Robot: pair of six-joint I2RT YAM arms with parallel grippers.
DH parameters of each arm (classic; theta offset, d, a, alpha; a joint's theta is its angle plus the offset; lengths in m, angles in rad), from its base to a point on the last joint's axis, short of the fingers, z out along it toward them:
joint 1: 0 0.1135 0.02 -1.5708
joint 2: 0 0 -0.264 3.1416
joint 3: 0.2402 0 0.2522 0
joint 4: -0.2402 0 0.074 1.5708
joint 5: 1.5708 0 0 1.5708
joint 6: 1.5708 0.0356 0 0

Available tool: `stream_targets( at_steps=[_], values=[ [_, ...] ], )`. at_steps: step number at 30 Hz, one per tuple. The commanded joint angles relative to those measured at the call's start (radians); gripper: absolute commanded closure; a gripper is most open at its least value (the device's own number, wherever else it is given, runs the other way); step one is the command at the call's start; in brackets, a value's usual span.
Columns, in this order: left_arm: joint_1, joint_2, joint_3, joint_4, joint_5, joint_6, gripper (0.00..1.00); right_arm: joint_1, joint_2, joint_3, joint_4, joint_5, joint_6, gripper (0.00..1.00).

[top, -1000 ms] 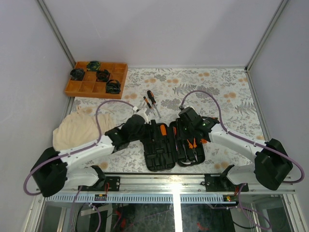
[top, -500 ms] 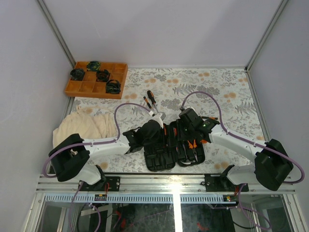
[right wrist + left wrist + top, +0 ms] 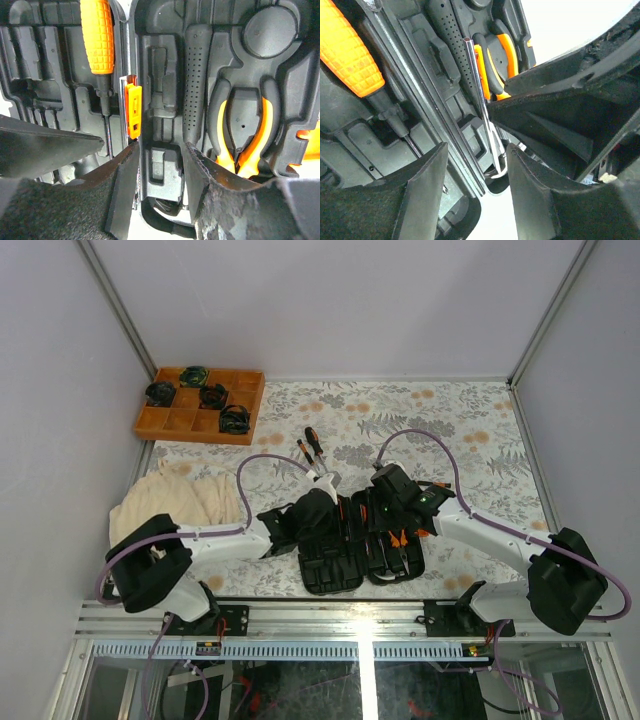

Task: Sort the tools into containers
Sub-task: Pick up the utility knife from the storage box, then place the utility knife in the storage box.

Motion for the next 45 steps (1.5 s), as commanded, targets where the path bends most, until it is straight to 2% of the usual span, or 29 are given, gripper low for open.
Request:
stream_targets(
  at_steps=[1,30,34,37,45],
  values=[
    [-0.003,-0.046,-0.034,0.099,-0.001,0.019,0.51,0.009,-0.023,0.009,-0.013,0.035,0.001,0.52],
    [0.034,0.105,0.026,0.06,-0.039,-0.021,0.54,0.009,-0.034,0.005,0.006,-0.008,0.0,0.52],
    [0.034,0.055,-0.002,0.05,-0.049,-0.009,0.55,0.009,-0.035,0.006,-0.013,0.043,0.001,0.52],
    [0.035,-0.085,-0.045,-0.002,-0.091,0.028,0.54,0.009,-0.009,0.008,0.005,0.061,-0.024,0.52],
    [0.044,-0.279,-0.092,-0.163,-0.158,0.092,0.54,0.006,0.087,0.032,0.047,0.057,-0.082,0.61]
  ],
)
